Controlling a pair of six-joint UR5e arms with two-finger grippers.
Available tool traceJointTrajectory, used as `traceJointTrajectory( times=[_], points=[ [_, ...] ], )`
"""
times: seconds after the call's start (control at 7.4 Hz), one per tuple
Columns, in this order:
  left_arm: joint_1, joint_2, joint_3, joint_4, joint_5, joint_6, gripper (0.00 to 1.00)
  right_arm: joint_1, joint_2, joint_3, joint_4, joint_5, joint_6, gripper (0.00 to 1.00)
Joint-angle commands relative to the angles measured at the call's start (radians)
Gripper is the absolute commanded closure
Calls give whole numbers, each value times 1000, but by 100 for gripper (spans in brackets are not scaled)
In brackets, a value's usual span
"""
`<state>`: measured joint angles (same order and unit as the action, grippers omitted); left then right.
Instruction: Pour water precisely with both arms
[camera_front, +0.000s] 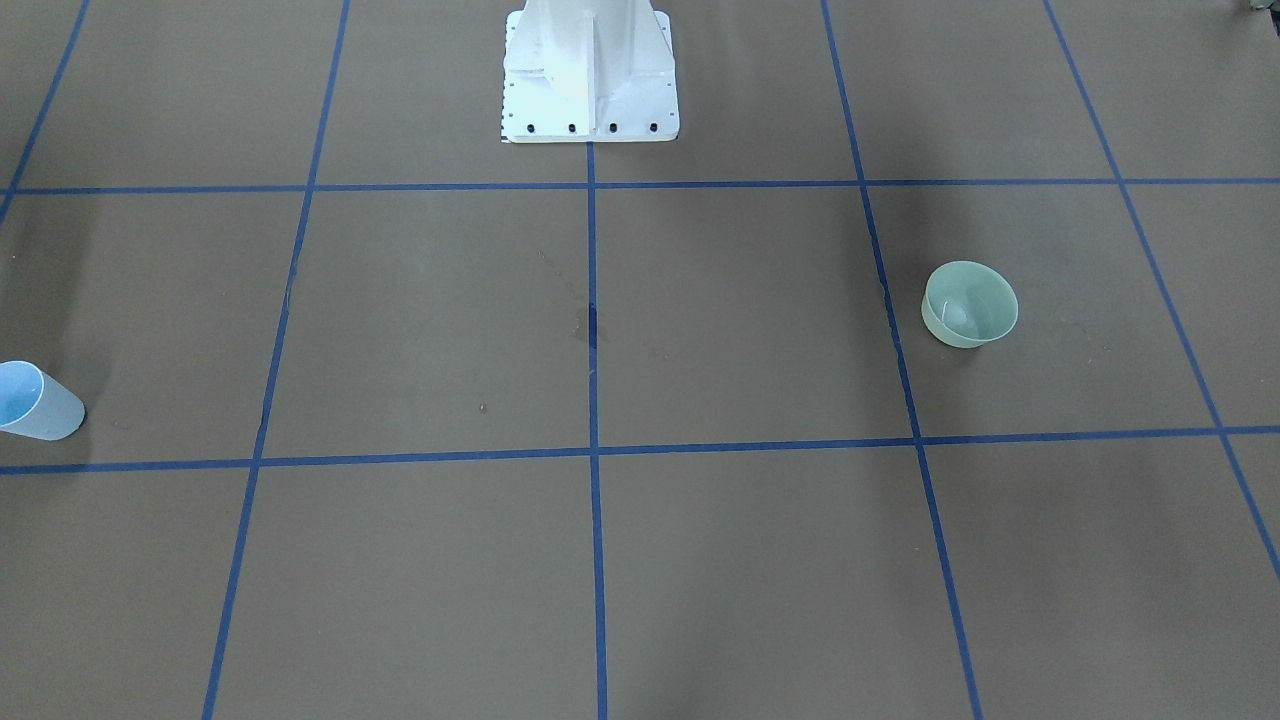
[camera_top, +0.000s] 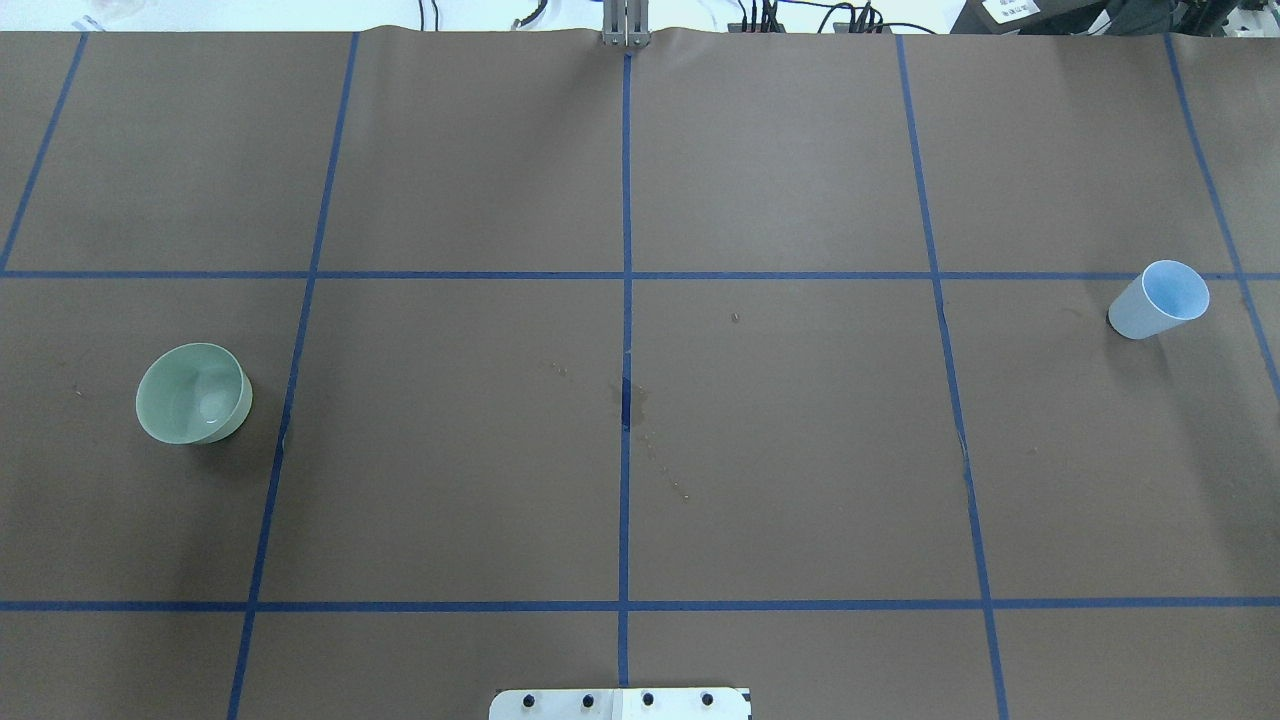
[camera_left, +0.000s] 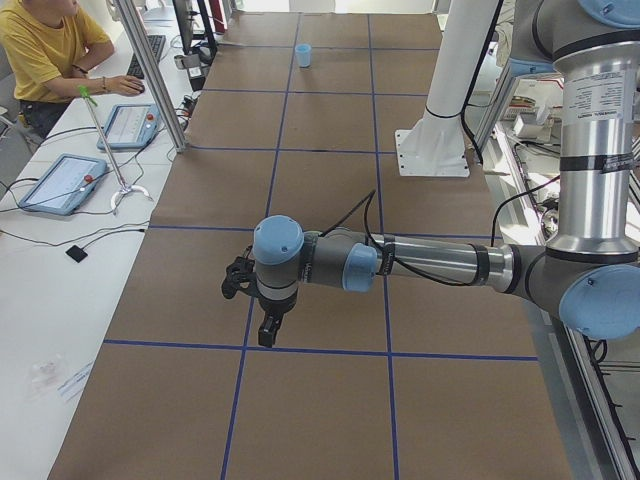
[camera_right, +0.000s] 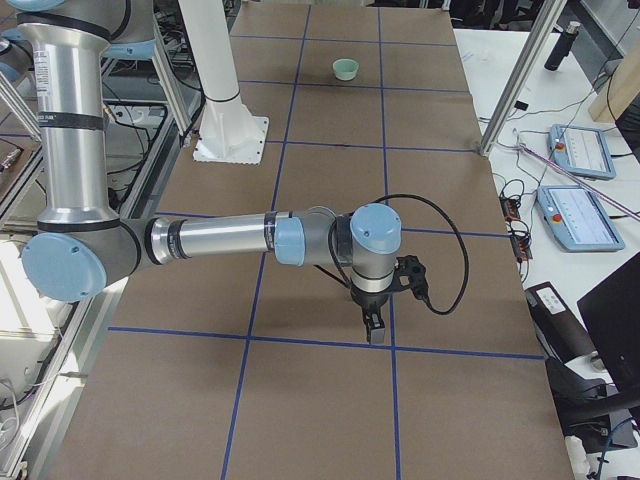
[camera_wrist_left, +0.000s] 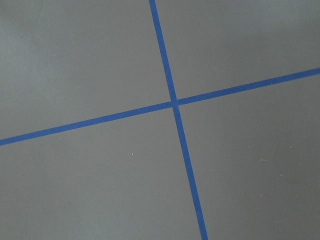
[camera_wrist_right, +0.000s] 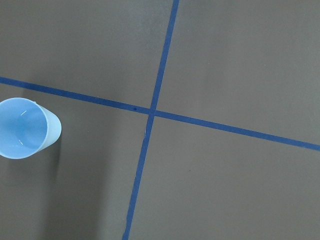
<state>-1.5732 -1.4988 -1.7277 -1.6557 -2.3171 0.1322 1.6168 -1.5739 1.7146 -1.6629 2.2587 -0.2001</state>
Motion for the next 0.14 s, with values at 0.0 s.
traceJointTrajectory(
  times=[0.0],
  points=[
    [1, -3, -3, -41, 4, -8, 0, 0, 0, 2, 0, -1, 1, 0]
  ],
)
